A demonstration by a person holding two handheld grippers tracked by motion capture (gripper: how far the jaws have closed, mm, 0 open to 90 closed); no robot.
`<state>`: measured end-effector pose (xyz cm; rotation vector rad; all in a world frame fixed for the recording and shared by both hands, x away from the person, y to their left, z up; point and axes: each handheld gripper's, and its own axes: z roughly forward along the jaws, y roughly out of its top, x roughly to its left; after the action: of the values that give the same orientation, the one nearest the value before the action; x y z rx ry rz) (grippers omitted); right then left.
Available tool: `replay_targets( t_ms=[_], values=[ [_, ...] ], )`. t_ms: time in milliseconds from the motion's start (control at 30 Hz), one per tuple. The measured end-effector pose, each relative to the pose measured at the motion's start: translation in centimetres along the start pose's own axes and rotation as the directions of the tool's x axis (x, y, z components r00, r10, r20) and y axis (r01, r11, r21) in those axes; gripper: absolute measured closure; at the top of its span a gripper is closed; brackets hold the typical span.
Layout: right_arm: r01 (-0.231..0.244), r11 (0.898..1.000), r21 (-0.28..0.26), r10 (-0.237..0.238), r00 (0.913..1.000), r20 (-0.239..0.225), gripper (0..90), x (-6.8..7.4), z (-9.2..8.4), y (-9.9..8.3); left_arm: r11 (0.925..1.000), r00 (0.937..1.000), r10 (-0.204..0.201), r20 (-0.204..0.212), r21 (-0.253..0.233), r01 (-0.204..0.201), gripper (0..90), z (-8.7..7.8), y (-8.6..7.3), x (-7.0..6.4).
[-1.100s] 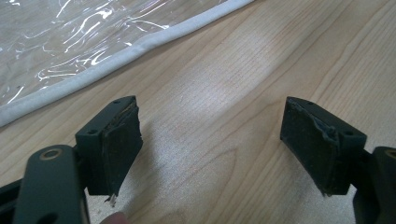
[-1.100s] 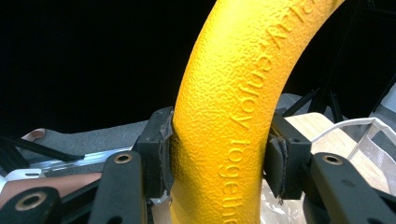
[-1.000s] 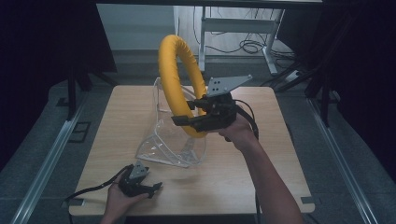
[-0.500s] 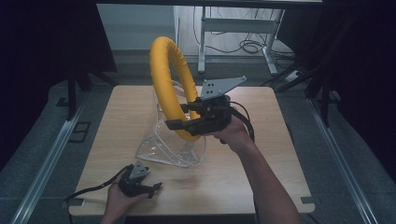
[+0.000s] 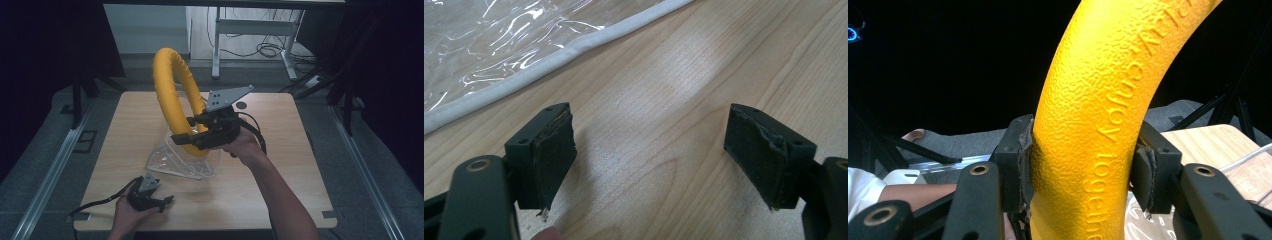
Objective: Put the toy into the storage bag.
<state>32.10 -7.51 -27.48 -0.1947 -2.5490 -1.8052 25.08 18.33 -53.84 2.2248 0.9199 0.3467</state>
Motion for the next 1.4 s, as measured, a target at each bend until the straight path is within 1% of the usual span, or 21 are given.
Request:
replay_targets(
  t_ms=[667, 1100, 1400],
  values=[
    [-0.025, 0.999, 0.022, 0.026, 0.9994, -0.022, 49.5, -0.4, 0.9, -1.0, 1.0, 1.0, 0.004, 0.0, 0.008, -0.004, 20.3, 0.1, 0.0, 0.0],
    [-0.055, 0.998, 0.038, 0.056, 0.9982, -0.023, 49.4, -1.1, 1.4, -2.0, 0.9999, 1.0, 0.006, -0.003, 0.008, -0.006, 20.3, 0.1, 0.0, 0.0],
    [-0.071, 0.996, 0.053, 0.072, 0.997, -0.027, 49.3, -1.6, 1.7, -2.8, 1.0, 1.0, 0.0, -0.003, 0.006, 0.0, 20.3, 0.2, 0.0, -0.1]
  ],
)
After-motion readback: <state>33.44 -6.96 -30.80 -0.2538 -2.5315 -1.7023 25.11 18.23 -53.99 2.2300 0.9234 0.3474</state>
